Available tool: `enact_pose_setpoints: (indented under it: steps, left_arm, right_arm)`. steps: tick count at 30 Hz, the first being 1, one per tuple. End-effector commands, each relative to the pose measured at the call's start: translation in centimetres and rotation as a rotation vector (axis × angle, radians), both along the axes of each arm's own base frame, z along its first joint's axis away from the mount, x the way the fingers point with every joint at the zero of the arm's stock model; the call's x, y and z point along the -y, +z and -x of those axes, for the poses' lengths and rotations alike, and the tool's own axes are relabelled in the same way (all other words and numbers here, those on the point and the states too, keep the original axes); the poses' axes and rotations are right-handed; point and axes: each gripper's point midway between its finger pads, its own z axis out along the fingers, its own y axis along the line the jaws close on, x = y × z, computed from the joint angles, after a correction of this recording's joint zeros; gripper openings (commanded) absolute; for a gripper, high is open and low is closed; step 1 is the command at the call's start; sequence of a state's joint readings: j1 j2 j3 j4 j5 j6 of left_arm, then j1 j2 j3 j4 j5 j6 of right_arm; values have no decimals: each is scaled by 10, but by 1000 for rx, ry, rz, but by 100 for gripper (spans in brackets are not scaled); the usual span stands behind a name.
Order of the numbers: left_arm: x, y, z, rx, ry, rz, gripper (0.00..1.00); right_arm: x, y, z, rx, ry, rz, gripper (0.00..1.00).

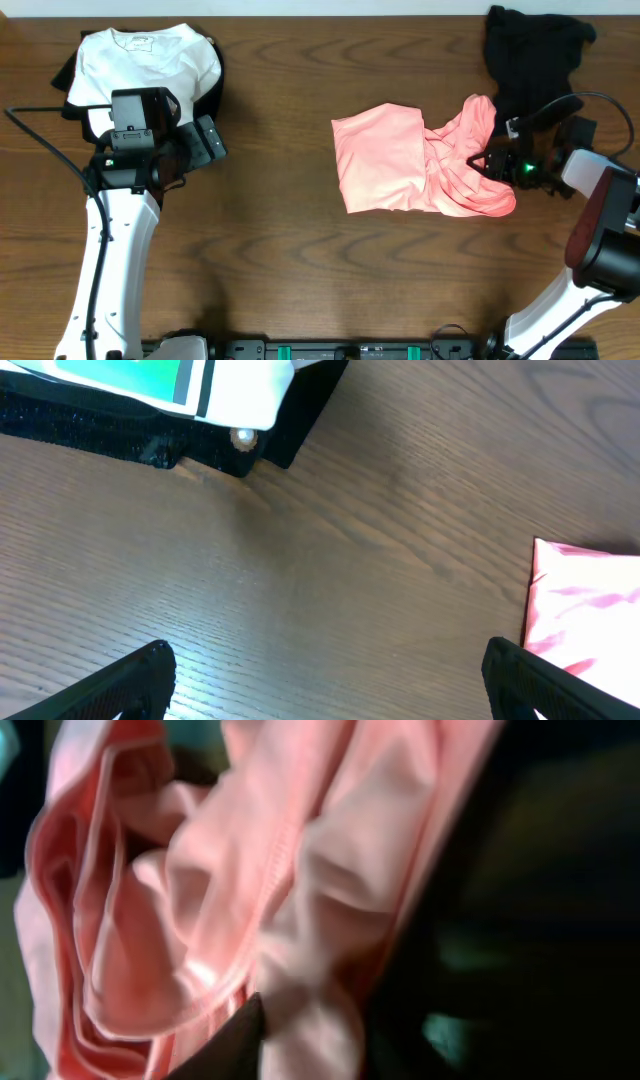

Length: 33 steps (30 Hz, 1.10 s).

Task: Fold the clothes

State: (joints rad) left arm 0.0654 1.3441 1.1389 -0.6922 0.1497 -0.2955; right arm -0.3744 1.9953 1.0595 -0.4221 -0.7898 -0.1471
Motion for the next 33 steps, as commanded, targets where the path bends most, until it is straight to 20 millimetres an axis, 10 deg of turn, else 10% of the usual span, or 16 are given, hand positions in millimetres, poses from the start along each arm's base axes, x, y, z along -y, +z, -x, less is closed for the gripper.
enact_pose_setpoints:
  steps: [1,8,15,23,33]
  left_arm:
    - [-4,-3,2,-12,16,-6,98]
    - [-4,-3,2,-12,16,-6,98]
    - [-4,-4,2,-12,16,-6,98]
    - [-3,-4,2,-16,16,-5,98]
    - [-3,-5,3,-20,16,-6,98]
  right_arm:
    - [9,-34,20,-125,-34,56,13]
    - [27,4,0,-60,-78,29,1]
    - [5,70,-17,22,-9,54,1]
    - [-87,142,-31,108,96,161,1]
    - [-209,122,-5,107,262,401,3]
